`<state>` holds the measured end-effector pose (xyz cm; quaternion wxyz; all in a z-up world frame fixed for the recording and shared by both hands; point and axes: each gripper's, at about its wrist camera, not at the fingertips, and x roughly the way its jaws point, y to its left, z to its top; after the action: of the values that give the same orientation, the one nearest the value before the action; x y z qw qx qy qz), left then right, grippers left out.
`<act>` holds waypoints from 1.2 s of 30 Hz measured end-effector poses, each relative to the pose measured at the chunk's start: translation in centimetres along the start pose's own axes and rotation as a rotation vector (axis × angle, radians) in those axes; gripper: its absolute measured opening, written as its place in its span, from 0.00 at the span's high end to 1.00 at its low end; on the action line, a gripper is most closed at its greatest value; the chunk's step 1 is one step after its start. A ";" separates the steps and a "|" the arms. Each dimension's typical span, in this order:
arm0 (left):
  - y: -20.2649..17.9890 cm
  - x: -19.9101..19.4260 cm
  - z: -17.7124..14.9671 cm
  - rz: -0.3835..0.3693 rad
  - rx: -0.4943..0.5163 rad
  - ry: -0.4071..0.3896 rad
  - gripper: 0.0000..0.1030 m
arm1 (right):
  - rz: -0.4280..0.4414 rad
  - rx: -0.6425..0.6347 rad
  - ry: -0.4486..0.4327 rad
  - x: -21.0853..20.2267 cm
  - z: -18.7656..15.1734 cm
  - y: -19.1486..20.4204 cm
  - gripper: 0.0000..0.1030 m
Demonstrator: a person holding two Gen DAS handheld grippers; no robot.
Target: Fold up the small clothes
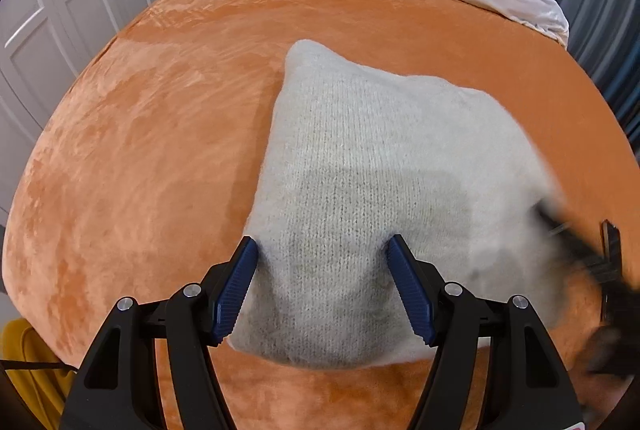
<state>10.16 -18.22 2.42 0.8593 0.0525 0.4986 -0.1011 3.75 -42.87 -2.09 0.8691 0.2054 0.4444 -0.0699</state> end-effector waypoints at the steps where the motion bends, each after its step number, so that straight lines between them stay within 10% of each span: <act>1: -0.3 0.1 0.0 0.006 0.007 0.002 0.35 | -0.003 -0.013 0.003 0.9 -0.5 -0.1 0.86; 8: -0.6 -0.1 0.0 0.022 -0.001 0.004 0.35 | 0.029 -0.003 -0.055 -4.8 0.6 0.1 0.81; 11: -0.6 -0.2 0.0 0.021 -0.001 0.004 0.35 | 0.022 0.025 -0.062 -6.1 -0.2 -1.2 0.57; 27: 2.9 -0.6 -2.7 -0.026 -0.024 0.079 0.34 | 0.085 0.035 0.054 -4.0 -5.4 -0.4 0.51; 31: 3.3 0.7 -3.5 0.006 0.002 0.104 0.33 | 0.124 0.028 0.048 -4.1 -4.4 0.4 0.87; 36: 3.3 -1.4 -3.2 -0.028 -0.013 0.075 0.33 | 0.211 0.048 -0.180 -11.3 -2.7 0.2 0.89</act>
<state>7.55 -14.19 2.01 0.8387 0.0436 0.5319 -0.1080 -4.94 -42.24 5.60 0.9028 0.2647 0.3389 -0.0068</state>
